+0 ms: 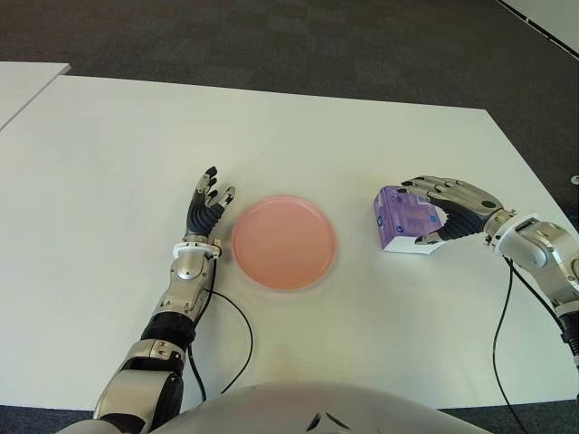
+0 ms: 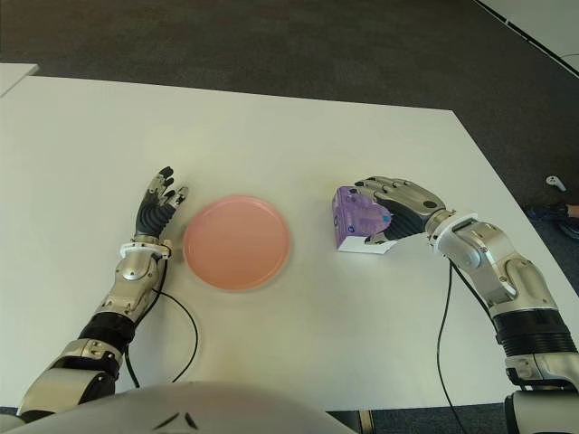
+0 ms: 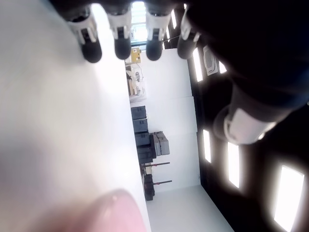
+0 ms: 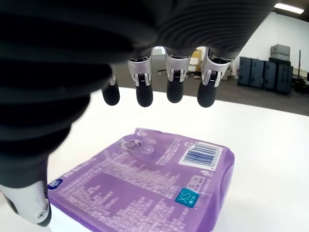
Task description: Put the tissue paper into the plate.
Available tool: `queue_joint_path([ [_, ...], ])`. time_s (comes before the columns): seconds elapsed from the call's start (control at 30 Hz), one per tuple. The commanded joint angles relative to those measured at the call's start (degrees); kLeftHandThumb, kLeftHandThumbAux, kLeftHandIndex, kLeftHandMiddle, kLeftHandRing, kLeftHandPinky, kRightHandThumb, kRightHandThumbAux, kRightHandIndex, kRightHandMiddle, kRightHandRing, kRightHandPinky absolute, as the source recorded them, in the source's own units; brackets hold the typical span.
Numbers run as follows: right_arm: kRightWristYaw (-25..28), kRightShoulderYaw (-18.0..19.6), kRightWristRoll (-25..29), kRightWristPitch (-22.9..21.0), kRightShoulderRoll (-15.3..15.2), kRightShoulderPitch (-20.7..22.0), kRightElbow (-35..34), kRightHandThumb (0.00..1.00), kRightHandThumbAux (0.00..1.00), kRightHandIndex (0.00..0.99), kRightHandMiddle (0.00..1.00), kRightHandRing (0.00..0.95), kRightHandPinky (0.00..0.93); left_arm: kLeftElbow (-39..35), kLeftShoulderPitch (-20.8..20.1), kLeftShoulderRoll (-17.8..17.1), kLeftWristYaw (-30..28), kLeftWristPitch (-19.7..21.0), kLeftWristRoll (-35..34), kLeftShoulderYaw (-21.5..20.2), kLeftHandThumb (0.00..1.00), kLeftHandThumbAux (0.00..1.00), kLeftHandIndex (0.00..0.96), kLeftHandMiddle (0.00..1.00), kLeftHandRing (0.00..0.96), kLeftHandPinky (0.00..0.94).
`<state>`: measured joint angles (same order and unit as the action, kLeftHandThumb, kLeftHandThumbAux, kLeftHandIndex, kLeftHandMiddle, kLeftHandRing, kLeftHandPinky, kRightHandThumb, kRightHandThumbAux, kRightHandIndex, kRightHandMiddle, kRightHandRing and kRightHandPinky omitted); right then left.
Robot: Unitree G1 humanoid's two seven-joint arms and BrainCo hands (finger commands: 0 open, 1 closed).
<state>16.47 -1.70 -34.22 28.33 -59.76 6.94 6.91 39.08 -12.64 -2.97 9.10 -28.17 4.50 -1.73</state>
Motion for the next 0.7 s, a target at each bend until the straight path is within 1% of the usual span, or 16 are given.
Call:
queue_joint_path([
  [0.03,1.28,0.72,0.69,-0.61,-0.22,-1.28,-1.69,0.087,0.663,0.016,0.041,0.006,0.019,1.61,1.06,0.14,-0.49,1.07,-0.23,-0.28,0.0,0.572,0.0,0.0,0.0,0.0],
  [0.27,2.21,1.71,1.43,-1.08,-0.27,-2.19,-3.01,0.063,0.665,0.006,0.032,0.0,0.012,1.31,1.25,0.22,-0.26,1.19,-0.21,-0.32,0.0,0.584,0.0,0.0,0.0,0.0],
  [0.37,2.96,2.13,2.14,-1.12,-0.44,-2.75,-3.59,0.06,0.664,0.006,0.03,0.0,0.011,1.4,1.32,-0.02,-0.27,1.11,0.19,-0.1,0.0,0.574,0.0,0.0,0.0,0.0],
  [0.47,3.71,2.52,2.53,-1.21,-0.45,-3.18,-4.11,0.064,0.663,0.007,0.031,0.0,0.011,1.42,1.34,-0.14,-0.25,1.01,0.4,0.0,0.0,0.562,0.0,0.0,0.0,0.0],
  [0.7,5.04,2.13,2.04,-1.73,-0.07,-3.34,-4.15,0.084,0.659,0.005,0.023,0.0,0.006,1.4,1.36,-0.3,-1.02,1.05,-0.04,0.02,0.0,0.549,0.0,0.0,0.0,0.0],
])
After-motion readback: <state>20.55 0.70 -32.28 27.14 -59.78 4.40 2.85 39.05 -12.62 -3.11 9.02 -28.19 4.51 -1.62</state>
